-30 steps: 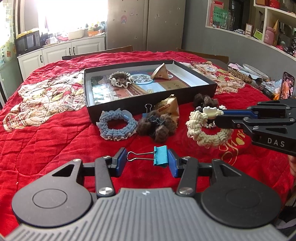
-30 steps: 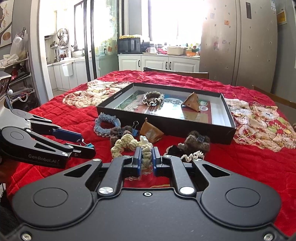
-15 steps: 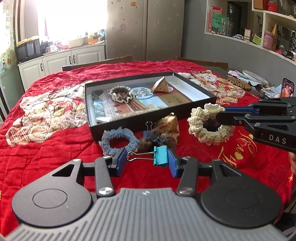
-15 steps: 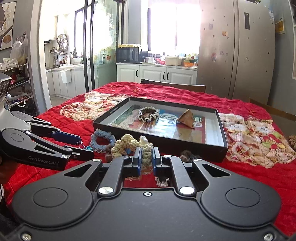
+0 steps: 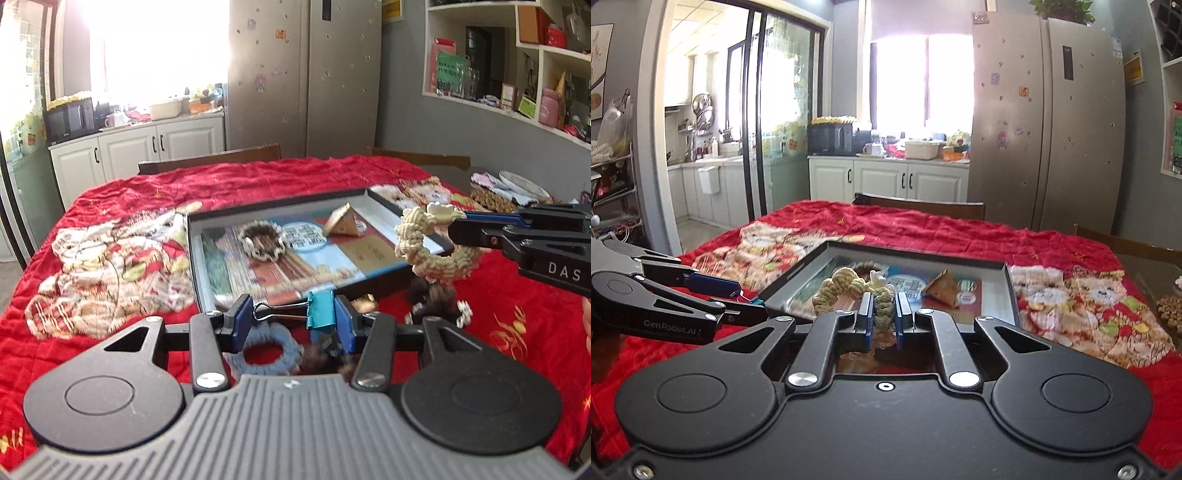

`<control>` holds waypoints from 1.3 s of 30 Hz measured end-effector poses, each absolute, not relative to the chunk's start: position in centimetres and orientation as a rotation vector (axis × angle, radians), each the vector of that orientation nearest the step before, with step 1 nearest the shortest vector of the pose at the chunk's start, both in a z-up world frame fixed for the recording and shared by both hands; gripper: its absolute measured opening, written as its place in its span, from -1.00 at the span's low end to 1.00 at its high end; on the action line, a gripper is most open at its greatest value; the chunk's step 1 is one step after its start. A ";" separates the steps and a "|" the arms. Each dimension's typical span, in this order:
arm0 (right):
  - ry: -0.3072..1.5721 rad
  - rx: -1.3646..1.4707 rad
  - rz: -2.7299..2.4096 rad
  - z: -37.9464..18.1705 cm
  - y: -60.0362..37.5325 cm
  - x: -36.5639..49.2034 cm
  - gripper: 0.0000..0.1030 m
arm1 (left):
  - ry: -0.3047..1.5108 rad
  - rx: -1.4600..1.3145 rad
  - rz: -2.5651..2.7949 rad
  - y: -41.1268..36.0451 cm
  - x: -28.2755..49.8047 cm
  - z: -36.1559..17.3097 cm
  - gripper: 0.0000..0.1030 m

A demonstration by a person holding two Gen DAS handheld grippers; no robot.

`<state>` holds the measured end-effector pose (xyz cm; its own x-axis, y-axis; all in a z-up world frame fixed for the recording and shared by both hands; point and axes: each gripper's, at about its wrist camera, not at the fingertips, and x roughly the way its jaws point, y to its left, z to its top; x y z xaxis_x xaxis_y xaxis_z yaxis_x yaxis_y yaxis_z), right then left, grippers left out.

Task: Organize objects
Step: 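Carry the binder clip and cream scrunchie with both grippers to the box, then lower the cream scrunchie and binder clip with both grippers into the box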

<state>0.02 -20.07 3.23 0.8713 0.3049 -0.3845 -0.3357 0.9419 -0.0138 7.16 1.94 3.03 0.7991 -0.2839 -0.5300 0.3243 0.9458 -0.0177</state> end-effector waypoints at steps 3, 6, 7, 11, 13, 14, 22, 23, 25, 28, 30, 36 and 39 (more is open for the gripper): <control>0.374 -0.081 0.325 3.9 -20.0 0.9 -0.78 | 0.540 0.059 -0.313 2.1 8.1 3.7 -0.01; 0.365 -0.080 0.319 4.5 -19.9 1.8 -0.78 | 0.531 0.045 -0.301 2.1 9.0 4.2 -0.01; 0.361 -0.083 0.314 4.6 -19.8 2.1 -0.78 | 0.527 0.047 -0.295 2.1 9.3 4.3 -0.01; 0.353 -0.085 0.305 5.2 -19.5 3.6 -0.78 | 0.518 0.058 -0.272 1.9 10.7 4.5 -0.01; 0.354 -0.080 0.302 5.4 -19.3 4.5 -0.78 | 0.520 0.052 -0.266 2.0 11.5 4.6 -0.01; 0.354 -0.077 0.299 5.5 -19.2 5.0 -0.78 | 0.521 0.049 -0.261 2.0 12.0 4.6 -0.01; 0.374 -0.072 0.268 5.6 -18.4 9.3 -0.78 | 0.497 0.056 -0.196 1.7 14.9 4.7 -0.01; 0.377 -0.068 0.265 5.5 -18.3 9.7 -0.78 | 0.494 0.056 -0.192 1.5 15.3 4.8 -0.01; 0.386 -0.057 0.261 5.3 -18.2 10.7 -0.78 | 0.500 0.041 -0.193 1.4 16.1 4.8 -0.01; 0.397 -0.045 0.249 4.9 -18.1 12.2 -0.78 | 0.500 0.040 -0.178 1.2 17.2 4.8 -0.01; 0.407 -0.037 0.242 4.6 -18.0 13.1 -0.78 | 0.498 0.046 -0.166 1.0 17.8 4.6 -0.01; 0.437 -0.021 0.213 3.7 -18.0 15.8 -0.78 | 0.522 0.029 -0.143 0.9 20.0 4.0 -0.01; 0.445 -0.018 0.199 3.2 -17.8 17.0 -0.78 | 0.535 0.011 -0.133 0.9 21.1 3.5 -0.01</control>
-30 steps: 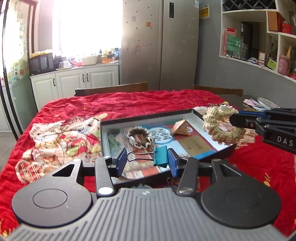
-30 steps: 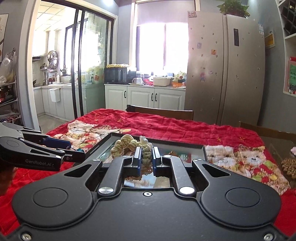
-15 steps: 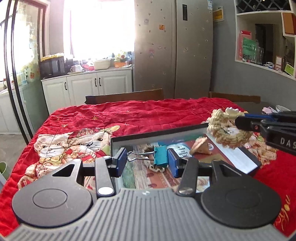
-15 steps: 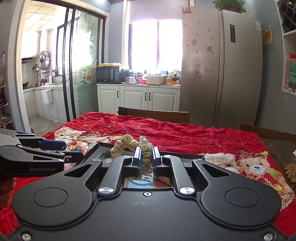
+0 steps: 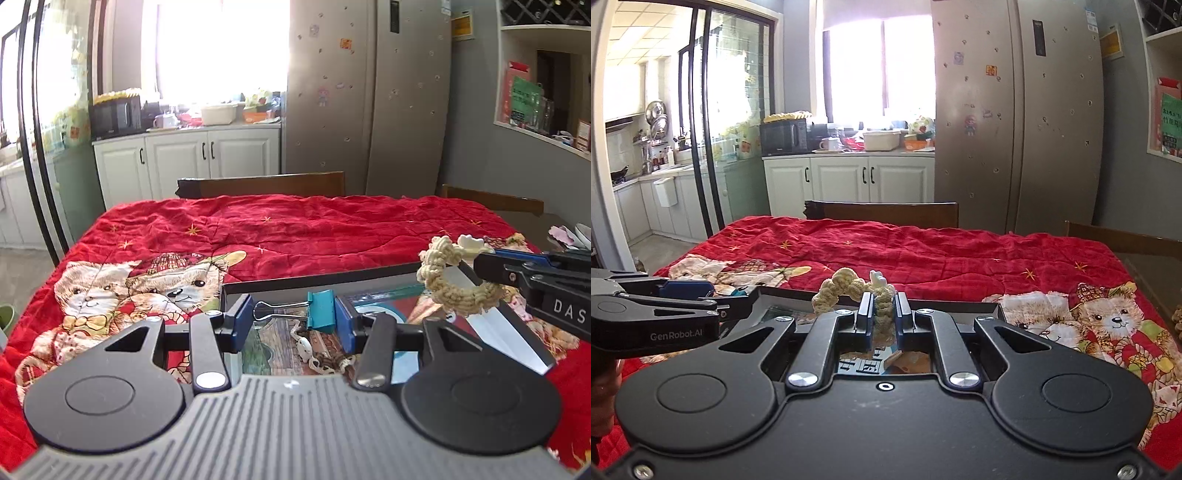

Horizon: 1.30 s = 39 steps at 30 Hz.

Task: Organize objects
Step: 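Lower the cream scrunchie and binder clip with both grippers into the box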

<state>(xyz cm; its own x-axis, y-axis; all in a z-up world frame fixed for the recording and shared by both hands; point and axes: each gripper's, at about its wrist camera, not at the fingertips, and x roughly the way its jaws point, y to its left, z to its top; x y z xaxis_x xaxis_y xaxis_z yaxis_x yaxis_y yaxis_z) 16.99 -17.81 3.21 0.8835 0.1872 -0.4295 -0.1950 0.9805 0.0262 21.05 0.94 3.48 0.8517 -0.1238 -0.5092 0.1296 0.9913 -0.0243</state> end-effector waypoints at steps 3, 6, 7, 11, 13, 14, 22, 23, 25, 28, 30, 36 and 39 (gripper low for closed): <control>0.446 -0.025 0.184 2.6 -17.5 18.1 -0.78 | 0.551 -0.001 -0.122 1.0 22.1 2.8 -0.01; 0.454 -0.025 0.175 1.8 -17.4 19.0 -0.78 | 0.569 -0.011 -0.114 1.1 23.0 2.0 -0.01; 0.458 -0.024 0.172 1.5 -17.4 19.2 -0.78 | 0.573 -0.012 -0.114 1.1 23.3 1.8 -0.01; 0.472 -0.021 0.168 0.6 -17.3 20.0 -0.78 | 0.575 -0.004 -0.109 1.2 24.0 1.0 -0.01; 0.472 -0.021 0.167 0.3 -17.3 20.2 -0.78 | 0.580 -0.010 -0.112 1.2 24.3 0.8 -0.01; 0.474 -0.018 0.167 0.1 -17.3 20.4 -0.78 | 0.583 -0.011 -0.112 1.2 24.5 0.7 -0.01; 0.493 -0.012 0.167 -0.8 -17.4 21.6 -0.78 | 0.607 -0.019 -0.115 1.1 25.5 -0.3 -0.01; 0.497 -0.007 0.170 -1.0 -17.6 21.8 -0.78 | 0.609 -0.019 -0.117 1.1 25.6 -0.4 -0.01; 0.507 0.006 0.178 -1.3 -17.7 22.1 -0.78 | 0.614 -0.015 -0.122 0.9 25.7 -0.7 -0.01; 0.511 0.004 0.182 -1.7 -17.7 22.4 -0.78 | 0.620 -0.006 -0.132 0.7 25.9 -1.1 -0.01; 0.517 0.006 0.190 -2.0 -17.7 22.7 -0.78 | 0.623 0.000 -0.136 0.5 25.9 -1.3 -0.01; 0.544 0.009 0.207 -3.0 -17.4 23.2 -0.78 | 0.637 0.022 -0.142 0.1 26.2 -2.1 -0.01; 0.553 0.003 0.220 -3.4 -17.1 23.3 -0.78 | 0.642 0.033 -0.139 0.0 26.3 -2.5 -0.01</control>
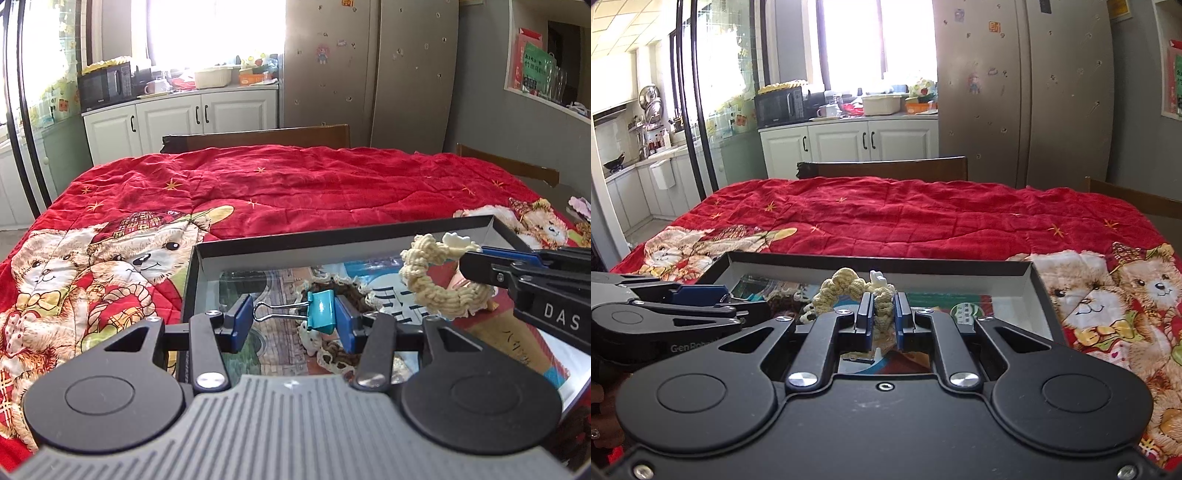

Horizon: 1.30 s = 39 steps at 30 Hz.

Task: Organize objects
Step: 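Lower the cream scrunchie and binder clip with both grippers into the box, then open the right gripper on the cream scrunchie while the left gripper opens on the binder clip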

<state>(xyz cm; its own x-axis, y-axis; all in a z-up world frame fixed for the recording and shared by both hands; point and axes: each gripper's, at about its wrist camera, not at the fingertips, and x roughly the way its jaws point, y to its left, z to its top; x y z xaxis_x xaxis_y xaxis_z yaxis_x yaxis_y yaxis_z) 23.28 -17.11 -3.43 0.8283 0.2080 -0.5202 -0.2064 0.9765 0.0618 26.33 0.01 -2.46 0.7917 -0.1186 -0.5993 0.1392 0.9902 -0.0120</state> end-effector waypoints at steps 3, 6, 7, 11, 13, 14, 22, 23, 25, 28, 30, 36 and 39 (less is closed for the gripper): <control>0.551 -0.017 0.234 -3.8 -16.6 23.2 -0.78 | 0.643 0.045 -0.136 -0.1 26.4 -2.7 -0.01; 0.559 -0.024 0.240 -4.1 -16.3 23.3 -0.78 | 0.643 0.052 -0.135 -0.2 26.4 -2.7 -0.01; 0.562 -0.025 0.241 -4.2 -16.3 23.3 -0.78 | 0.645 0.053 -0.134 -0.2 26.5 -2.8 -0.01; 0.572 -0.027 0.242 -4.5 -16.1 23.6 -0.78 | 0.663 0.054 -0.131 -0.2 26.8 -2.9 -0.01; 0.573 -0.026 0.241 -4.6 -16.2 23.6 -0.78 | 0.669 0.056 -0.131 -0.3 26.9 -3.0 -0.01; 0.574 -0.026 0.240 -4.6 -16.2 23.6 -0.78 | 0.671 0.059 -0.131 -0.3 26.9 -3.0 -0.01; 0.592 -0.018 0.246 -5.1 -16.2 23.9 -0.78 | 0.689 0.073 -0.129 -0.5 27.1 -3.2 -0.01; 0.594 -0.016 0.246 -5.1 -16.2 23.9 -0.78 | 0.692 0.073 -0.131 -0.5 27.2 -3.3 -0.01; 0.595 -0.013 0.246 -5.1 -16.2 23.9 -0.78 | 0.693 0.074 -0.132 -0.5 27.2 -3.3 -0.01; 0.597 -0.017 0.248 -5.1 -16.2 23.9 -0.78 | 0.694 0.078 -0.132 -0.5 27.2 -3.4 -0.01; 0.598 -0.019 0.248 -5.2 -16.1 24.0 -0.78 | 0.696 0.080 -0.132 -0.6 27.2 -3.4 0.00; 0.604 -0.016 0.247 -5.3 -16.2 24.1 -0.78 | 0.714 0.071 -0.133 -0.5 27.4 -3.5 0.00; 0.608 -0.014 0.250 -5.3 -16.2 24.1 -0.78 | 0.714 0.072 -0.133 -0.4 27.4 -3.5 0.00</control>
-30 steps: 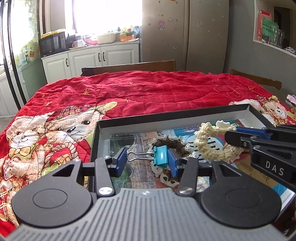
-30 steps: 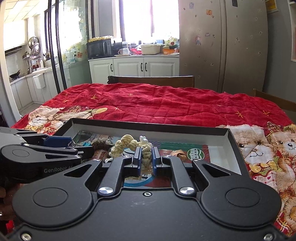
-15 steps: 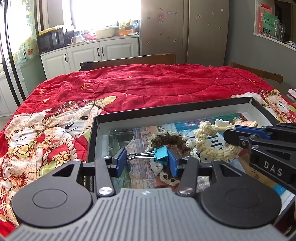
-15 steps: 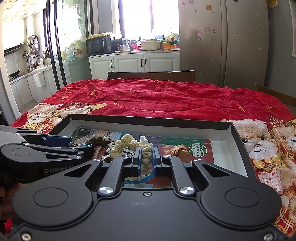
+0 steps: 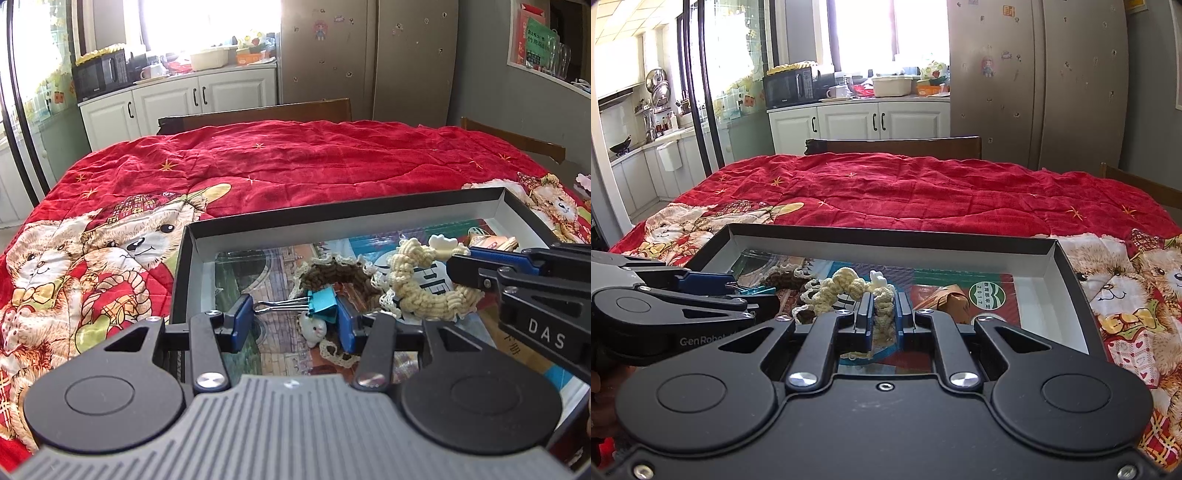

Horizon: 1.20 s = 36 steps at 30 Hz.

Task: Organize objects
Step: 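Open the right gripper on the cream scrunchie while the left gripper opens on the binder clip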

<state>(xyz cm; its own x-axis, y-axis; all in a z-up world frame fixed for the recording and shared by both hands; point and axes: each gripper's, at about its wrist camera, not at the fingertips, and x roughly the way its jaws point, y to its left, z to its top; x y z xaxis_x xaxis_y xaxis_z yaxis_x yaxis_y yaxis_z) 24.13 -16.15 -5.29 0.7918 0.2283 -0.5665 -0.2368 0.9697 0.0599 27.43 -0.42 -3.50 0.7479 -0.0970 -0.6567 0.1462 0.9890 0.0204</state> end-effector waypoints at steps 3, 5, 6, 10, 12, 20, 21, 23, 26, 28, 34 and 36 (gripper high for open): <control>0.610 -0.016 0.251 -5.3 -16.2 24.2 -0.78 | 0.714 0.073 -0.133 -0.4 27.5 -3.5 0.00; 0.613 -0.017 0.251 -5.4 -16.1 24.3 -0.77 | 0.713 0.073 -0.132 -0.4 27.5 -3.5 0.00; 0.615 -0.018 0.252 -5.4 -16.1 24.3 -0.77 | 0.713 0.074 -0.132 -0.4 27.5 -3.5 0.00; 0.627 -0.025 0.263 -5.5 -15.9 24.3 -0.77 | 0.711 0.079 -0.131 -0.5 27.4 -3.5 0.00; 0.627 -0.026 0.262 -5.5 -15.9 24.3 -0.77 | 0.710 0.081 -0.131 -0.5 27.4 -3.5 -0.01; 0.634 -0.036 0.263 -5.7 -15.7 24.5 -0.75 | 0.711 0.080 -0.131 -0.5 27.4 -3.5 0.07; 0.635 -0.036 0.263 -5.7 -15.8 24.5 -0.75 | 0.710 0.081 -0.131 -0.5 27.4 -3.5 0.07; 0.637 -0.036 0.264 -5.7 -15.8 24.5 -0.74 | 0.710 0.081 -0.131 -0.5 27.4 -3.5 0.07; 0.639 -0.036 0.267 -5.7 -15.8 24.5 -0.73 | 0.710 0.081 -0.131 -0.5 27.4 -3.5 0.07; 0.642 -0.038 0.270 -5.7 -15.7 24.6 -0.71 | 0.710 0.081 -0.131 -0.5 27.4 -3.5 0.08; 0.642 -0.039 0.270 -5.7 -15.7 24.6 -0.70 | 0.710 0.081 -0.132 -0.5 27.4 -3.5 0.16; 0.640 -0.038 0.268 -5.7 -15.8 24.6 -0.69 | 0.710 0.081 -0.132 -0.4 27.4 -3.5 0.23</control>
<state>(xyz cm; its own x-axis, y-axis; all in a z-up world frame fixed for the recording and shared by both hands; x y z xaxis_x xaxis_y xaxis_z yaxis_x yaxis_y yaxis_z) 24.57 -15.78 -5.67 0.7685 0.2358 -0.5948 -0.2589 0.9647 0.0479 27.38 -0.45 -3.54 0.7508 -0.0932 -0.6539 0.1480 0.9886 0.0290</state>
